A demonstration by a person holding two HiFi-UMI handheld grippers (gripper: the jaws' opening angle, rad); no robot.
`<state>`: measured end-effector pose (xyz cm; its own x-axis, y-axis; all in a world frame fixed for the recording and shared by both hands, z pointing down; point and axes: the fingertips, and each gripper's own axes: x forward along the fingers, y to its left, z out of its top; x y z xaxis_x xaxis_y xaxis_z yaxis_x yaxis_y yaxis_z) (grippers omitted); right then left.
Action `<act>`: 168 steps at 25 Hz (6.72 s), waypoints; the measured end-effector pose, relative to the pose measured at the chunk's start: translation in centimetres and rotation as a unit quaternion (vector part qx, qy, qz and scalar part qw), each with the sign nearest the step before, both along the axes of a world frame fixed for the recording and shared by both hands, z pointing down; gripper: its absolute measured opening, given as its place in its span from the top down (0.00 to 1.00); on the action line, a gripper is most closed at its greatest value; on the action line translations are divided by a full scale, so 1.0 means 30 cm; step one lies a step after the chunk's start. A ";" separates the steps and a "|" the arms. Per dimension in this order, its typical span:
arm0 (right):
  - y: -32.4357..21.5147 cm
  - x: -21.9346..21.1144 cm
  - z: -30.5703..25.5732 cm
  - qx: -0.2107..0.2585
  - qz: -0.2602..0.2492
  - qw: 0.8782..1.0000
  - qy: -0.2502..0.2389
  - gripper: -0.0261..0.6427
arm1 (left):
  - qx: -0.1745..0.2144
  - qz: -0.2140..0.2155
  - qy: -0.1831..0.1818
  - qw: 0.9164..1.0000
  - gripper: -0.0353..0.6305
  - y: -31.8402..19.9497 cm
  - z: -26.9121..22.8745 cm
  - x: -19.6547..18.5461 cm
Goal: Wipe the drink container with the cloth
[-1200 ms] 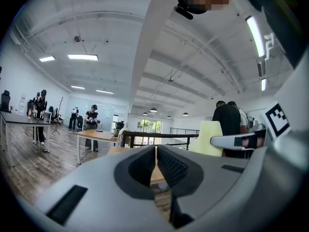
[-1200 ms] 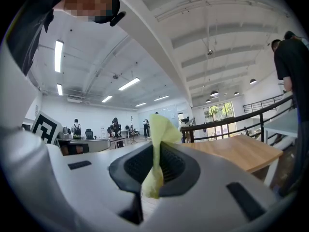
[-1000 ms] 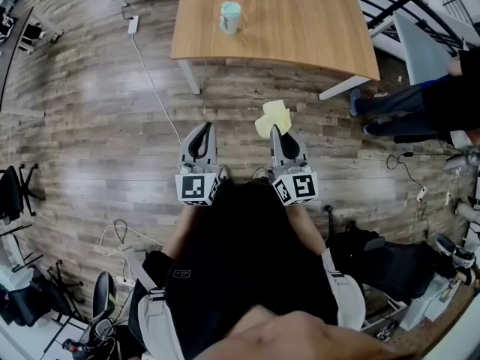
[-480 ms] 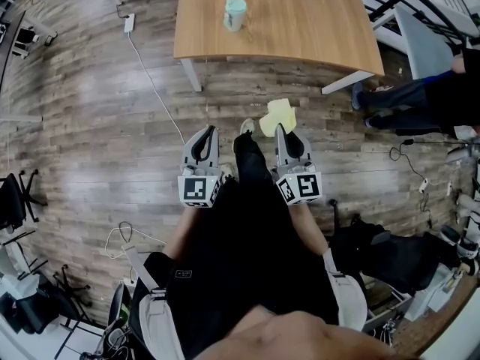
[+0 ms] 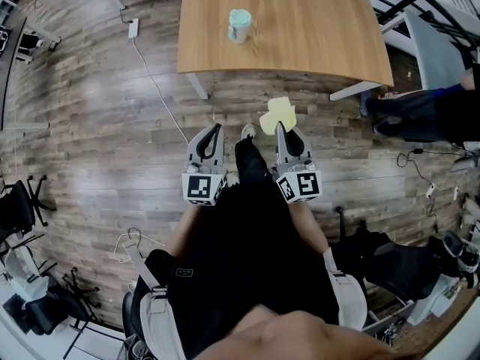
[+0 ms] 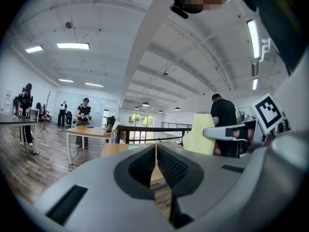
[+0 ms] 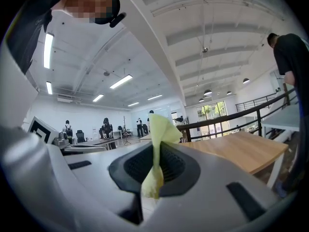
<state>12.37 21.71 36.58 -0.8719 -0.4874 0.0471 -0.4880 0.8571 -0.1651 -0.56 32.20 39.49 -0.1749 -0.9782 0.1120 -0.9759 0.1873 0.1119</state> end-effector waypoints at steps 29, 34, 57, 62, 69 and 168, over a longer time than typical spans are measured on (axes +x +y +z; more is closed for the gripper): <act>-0.735 -0.381 0.183 -0.106 0.000 0.994 0.002 0.90 | -0.088 0.058 -0.018 0.994 0.91 -0.883 0.138 -0.363; -0.795 -0.520 0.233 -0.123 0.019 0.992 0.028 0.90 | -0.102 0.086 -0.013 0.991 0.91 -0.997 0.190 -0.541; -0.875 -0.771 0.641 -0.258 0.133 0.955 0.054 0.90 | -0.176 0.283 -0.025 0.942 0.91 -1.320 0.531 -0.691; -0.893 -0.799 0.706 -0.284 0.132 0.949 0.042 0.90 | -0.176 0.284 -0.026 0.942 0.91 -1.326 0.547 -0.671; -0.925 -0.845 0.769 -0.314 0.112 0.942 0.027 0.90 | -0.161 0.254 -0.010 0.954 0.91 -1.339 0.539 -0.674; -1.036 -0.956 1.129 -0.358 -0.264 0.856 0.264 0.90 | -0.168 0.166 0.048 0.971 0.91 -1.325 0.549 -0.660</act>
